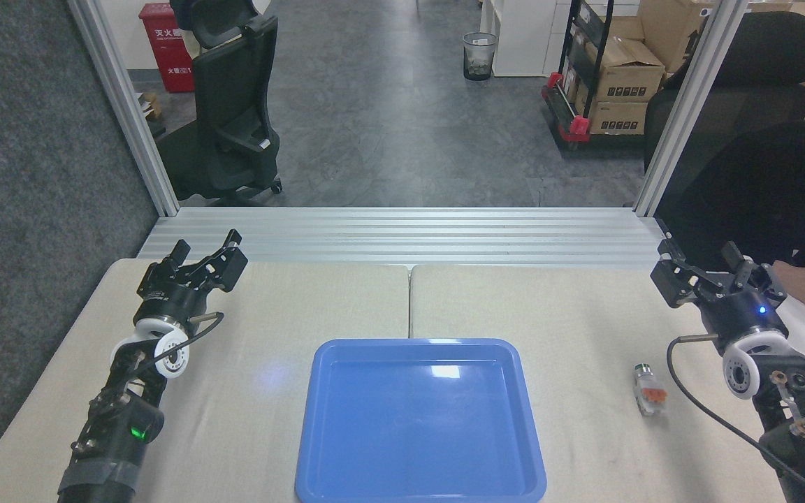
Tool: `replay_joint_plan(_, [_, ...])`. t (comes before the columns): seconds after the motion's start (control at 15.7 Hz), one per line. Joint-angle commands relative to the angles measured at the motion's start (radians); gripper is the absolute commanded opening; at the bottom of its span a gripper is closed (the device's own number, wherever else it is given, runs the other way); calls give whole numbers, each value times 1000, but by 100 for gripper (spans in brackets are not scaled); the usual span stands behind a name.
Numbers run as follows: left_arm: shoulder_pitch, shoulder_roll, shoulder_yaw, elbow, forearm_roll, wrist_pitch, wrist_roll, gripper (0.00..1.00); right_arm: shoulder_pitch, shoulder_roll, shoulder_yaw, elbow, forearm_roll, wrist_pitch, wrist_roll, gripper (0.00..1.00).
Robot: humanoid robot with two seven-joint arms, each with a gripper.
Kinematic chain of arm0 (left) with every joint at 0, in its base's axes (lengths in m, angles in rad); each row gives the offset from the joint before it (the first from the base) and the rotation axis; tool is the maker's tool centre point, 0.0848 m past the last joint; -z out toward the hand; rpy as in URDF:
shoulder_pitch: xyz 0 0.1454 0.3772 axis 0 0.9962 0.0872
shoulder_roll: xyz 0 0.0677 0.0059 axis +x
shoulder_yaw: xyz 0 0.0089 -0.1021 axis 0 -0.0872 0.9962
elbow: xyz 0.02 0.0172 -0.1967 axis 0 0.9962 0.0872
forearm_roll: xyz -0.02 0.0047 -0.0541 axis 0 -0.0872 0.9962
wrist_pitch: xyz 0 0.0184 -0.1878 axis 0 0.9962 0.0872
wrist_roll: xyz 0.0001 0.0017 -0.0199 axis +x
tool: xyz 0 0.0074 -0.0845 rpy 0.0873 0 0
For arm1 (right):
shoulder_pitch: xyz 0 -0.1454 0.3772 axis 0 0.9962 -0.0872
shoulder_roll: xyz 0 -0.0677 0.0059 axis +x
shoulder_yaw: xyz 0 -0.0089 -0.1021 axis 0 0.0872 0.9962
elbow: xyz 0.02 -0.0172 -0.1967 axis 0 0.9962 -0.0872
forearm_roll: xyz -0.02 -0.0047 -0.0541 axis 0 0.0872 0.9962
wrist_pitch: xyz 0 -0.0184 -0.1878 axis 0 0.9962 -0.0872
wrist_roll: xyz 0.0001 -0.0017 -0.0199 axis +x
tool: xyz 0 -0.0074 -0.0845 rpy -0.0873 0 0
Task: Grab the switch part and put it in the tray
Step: 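Lower the right gripper onto the orange switch part and close it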
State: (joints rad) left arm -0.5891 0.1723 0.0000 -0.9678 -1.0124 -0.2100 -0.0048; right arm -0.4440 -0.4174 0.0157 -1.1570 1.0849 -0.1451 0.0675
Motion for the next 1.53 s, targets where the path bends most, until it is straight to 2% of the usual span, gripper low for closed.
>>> replay_joint_plan(0.0, [0, 0, -23, 0, 0, 0, 0, 100, 42, 5, 30, -20, 3, 1, 0, 99])
replay_joint_plan(0.25, [0, 0, -23, 0, 0, 0, 0, 100, 206, 18, 47, 3, 15, 56, 3, 98])
replay_joint_plan(0.38, [0, 0, -23, 0, 0, 0, 0, 100, 247, 38, 61, 55, 15, 62, 3, 98])
replay_joint_plan(0.57, [0, 0, -23, 0, 0, 0, 0, 100, 263, 68, 102, 135, 3, 52, 2, 98])
replay_joint_plan(0.76, [0, 0, -23, 0, 0, 0, 0, 100, 271, 84, 156, 137, 4, 42, 0, 97])
replay_joint_plan(0.89, [0, 0, -23, 0, 0, 0, 0, 100, 272, 97, 158, 157, 13, 45, 1, 90])
replay_joint_plan(1.02, [0, 0, -23, 0, 0, 0, 0, 100, 269, 97, 173, 193, 13, 48, 0, 78])
replay_joint_plan(1.08, [0, 0, -23, 0, 0, 0, 0, 100, 271, 100, 176, 194, 6, 48, 0, 65])
replay_joint_plan(1.15, [0, 0, -23, 0, 0, 0, 0, 100, 271, 101, 178, 191, 0, 48, 1, 14])
replay_joint_plan(1.21, [0, 0, -23, 0, 0, 0, 0, 100, 268, 117, 161, 184, -10, 50, 3, 0])
replay_joint_plan(1.34, [0, 0, -23, 0, 0, 0, 0, 100, 261, 170, 118, 122, -31, 67, 0, 0])
replay_joint_plan(1.46, [0, 0, -23, 0, 0, 0, 0, 100, 258, 183, 63, -10, -42, 68, 8, 0])
